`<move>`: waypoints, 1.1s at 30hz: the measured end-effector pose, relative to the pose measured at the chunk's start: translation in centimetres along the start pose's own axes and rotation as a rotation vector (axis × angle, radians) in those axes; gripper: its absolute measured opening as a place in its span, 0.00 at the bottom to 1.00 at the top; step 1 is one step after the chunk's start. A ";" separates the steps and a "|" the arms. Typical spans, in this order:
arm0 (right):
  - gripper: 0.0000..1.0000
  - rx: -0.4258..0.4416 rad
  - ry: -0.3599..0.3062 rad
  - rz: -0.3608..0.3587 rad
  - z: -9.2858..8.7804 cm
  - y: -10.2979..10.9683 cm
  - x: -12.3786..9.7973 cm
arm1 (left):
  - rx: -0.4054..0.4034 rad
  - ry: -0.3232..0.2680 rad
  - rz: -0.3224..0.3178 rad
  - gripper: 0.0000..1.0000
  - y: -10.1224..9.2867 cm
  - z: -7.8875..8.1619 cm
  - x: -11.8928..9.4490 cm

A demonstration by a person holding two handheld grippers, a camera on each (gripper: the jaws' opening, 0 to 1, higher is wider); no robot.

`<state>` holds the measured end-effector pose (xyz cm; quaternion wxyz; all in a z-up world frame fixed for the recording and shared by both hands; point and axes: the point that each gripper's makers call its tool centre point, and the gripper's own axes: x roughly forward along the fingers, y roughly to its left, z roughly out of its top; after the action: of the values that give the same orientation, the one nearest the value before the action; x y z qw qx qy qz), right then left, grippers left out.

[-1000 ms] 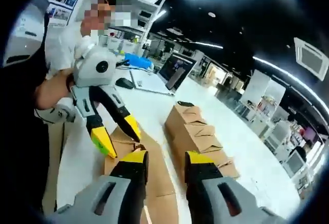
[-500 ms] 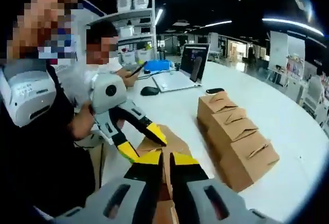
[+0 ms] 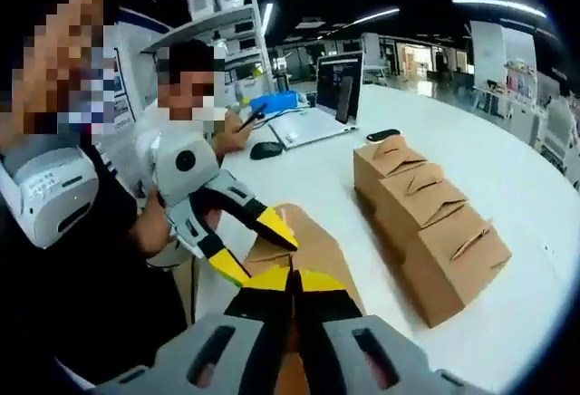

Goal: Pick up one paper box from the group, open the paper box, and remove the item inside

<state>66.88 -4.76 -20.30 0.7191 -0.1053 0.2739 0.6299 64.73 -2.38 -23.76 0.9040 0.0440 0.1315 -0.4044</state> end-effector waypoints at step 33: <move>0.02 0.234 -0.358 0.030 3.3 -2.6 -2.9 | 0.218 0.067 -0.078 0.56 -2.2 -1.0 0.7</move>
<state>70.11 -6.09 -16.57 0.7540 0.0966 0.2148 0.6132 63.34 -4.17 -24.84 0.8725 0.1503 0.1183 -0.4497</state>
